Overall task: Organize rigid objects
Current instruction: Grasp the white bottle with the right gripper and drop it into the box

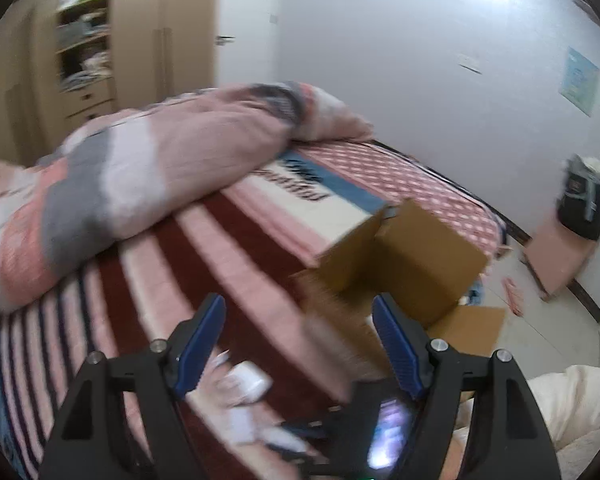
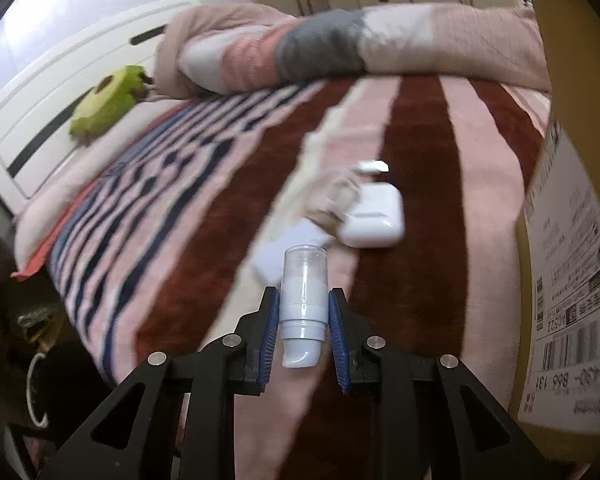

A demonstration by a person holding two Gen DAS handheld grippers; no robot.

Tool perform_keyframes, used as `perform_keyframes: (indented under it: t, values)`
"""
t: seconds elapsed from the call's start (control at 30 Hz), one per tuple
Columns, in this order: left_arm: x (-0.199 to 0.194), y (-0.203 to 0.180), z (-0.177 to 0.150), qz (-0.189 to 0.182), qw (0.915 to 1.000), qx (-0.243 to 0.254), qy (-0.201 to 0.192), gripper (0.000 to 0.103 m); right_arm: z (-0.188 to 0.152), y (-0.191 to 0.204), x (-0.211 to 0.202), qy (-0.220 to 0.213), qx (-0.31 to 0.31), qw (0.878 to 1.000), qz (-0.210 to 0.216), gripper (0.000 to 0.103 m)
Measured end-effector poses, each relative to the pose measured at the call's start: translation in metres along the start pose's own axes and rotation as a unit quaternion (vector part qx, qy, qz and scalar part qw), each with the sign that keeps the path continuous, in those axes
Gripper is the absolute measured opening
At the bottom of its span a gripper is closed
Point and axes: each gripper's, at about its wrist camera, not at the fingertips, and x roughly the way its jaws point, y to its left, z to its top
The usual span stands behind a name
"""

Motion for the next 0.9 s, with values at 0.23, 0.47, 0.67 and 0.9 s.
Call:
perform_keyframes:
  t: [0.23,0.47,0.67,0.9]
  values:
    - [-0.019,0.053,-0.061,0.048,0.9973,-0.055,-0.004,0.073,0.028,0.031,-0.063,-0.034,-0.051,0.998,0.027,0.02]
    - [0.0,0.07,-0.108,0.056,0.9949,-0.082,0.014,0.073,0.065,0.0,-0.179,-0.122,-0.049,0.991,-0.008,0.02]
    - [0.044,0.071,-0.139,0.048,0.9925,-0.098,0.056,0.073,0.073,-0.057,-0.206,-0.093,-0.017,0.988,-0.119,0.021]
    - [0.09,0.065,-0.166,0.035,0.9887,-0.107,0.099,0.073,0.063,-0.114,-0.165,-0.002,0.022,0.981,-0.194,0.026]
